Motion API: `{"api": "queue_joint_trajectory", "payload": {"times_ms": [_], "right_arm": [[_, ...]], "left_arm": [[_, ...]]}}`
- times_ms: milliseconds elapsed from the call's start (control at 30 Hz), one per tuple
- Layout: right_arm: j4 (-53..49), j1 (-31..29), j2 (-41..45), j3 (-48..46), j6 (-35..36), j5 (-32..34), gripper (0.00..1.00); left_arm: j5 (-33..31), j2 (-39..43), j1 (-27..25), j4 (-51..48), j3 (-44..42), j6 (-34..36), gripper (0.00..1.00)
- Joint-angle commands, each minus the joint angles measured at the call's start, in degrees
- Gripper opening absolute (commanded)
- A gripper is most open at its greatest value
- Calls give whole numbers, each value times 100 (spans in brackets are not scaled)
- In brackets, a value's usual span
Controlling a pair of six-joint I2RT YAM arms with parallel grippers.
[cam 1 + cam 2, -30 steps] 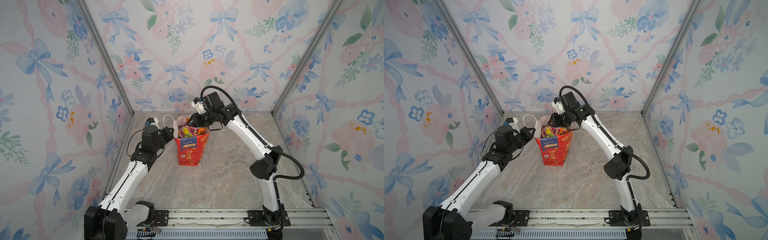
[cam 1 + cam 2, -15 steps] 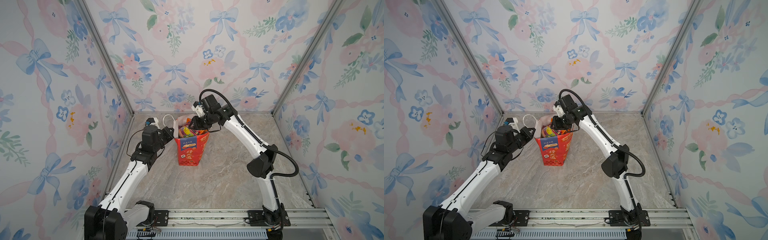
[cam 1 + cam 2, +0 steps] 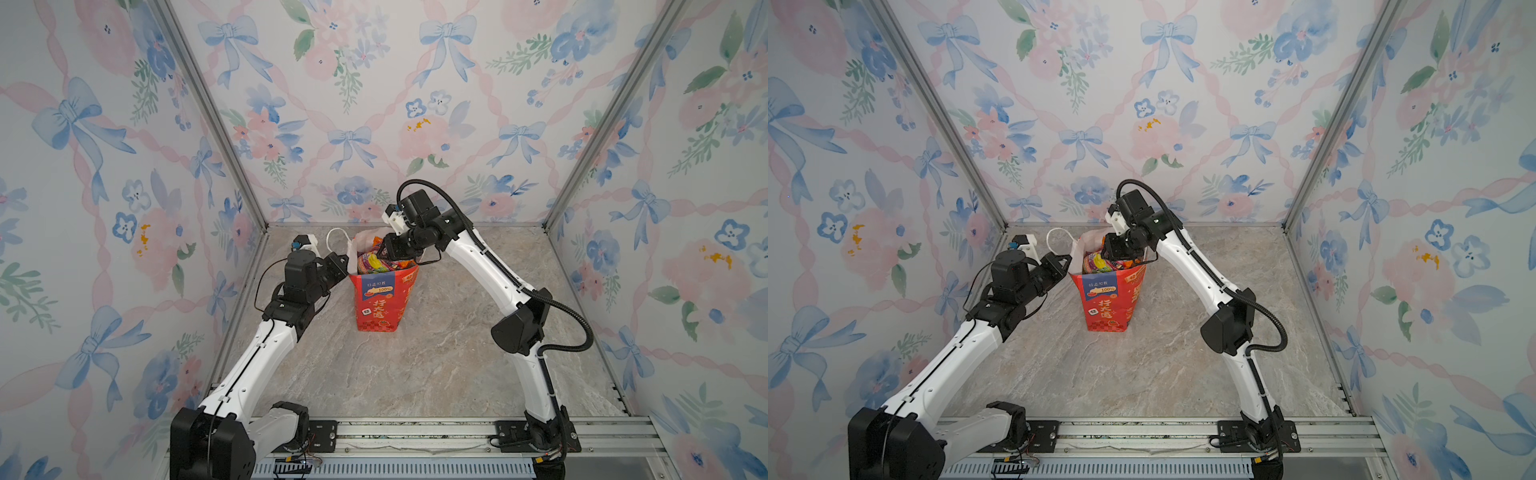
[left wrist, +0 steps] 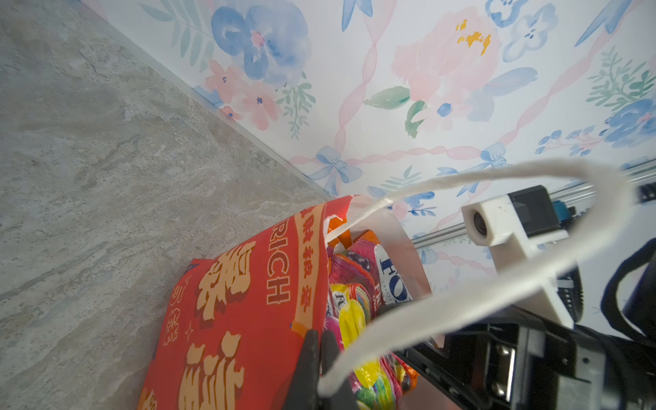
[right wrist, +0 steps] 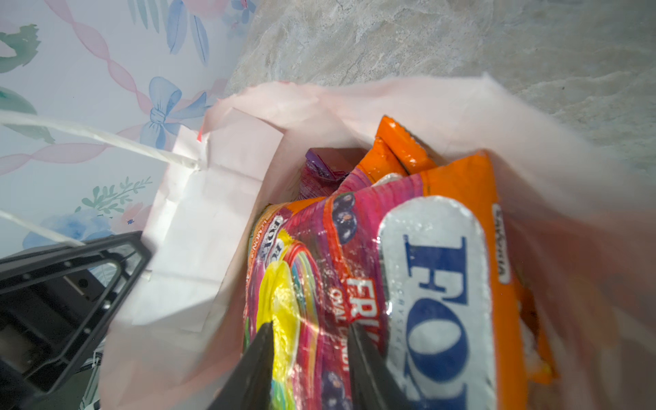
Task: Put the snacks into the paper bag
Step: 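Raise the open right gripper out of the bag and draw it back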
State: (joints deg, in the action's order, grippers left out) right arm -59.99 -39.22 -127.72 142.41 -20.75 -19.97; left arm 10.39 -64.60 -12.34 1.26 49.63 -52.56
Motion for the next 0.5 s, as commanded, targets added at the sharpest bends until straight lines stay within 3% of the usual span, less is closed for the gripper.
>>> {"api": "queue_joint_trajectory", "payload": {"times_ms": [0, 267, 467], "right_arm": [[57, -56, 651, 121, 148, -140, 39], [122, 94, 1877, -431, 329, 130, 42], [807, 823, 3021, -2308, 72, 607, 43]], "left_arm": [[72, -36, 21, 87, 109, 0, 0], [67, 32, 22, 78, 100, 17, 0], [76, 25, 34, 74, 82, 17, 0]]}}
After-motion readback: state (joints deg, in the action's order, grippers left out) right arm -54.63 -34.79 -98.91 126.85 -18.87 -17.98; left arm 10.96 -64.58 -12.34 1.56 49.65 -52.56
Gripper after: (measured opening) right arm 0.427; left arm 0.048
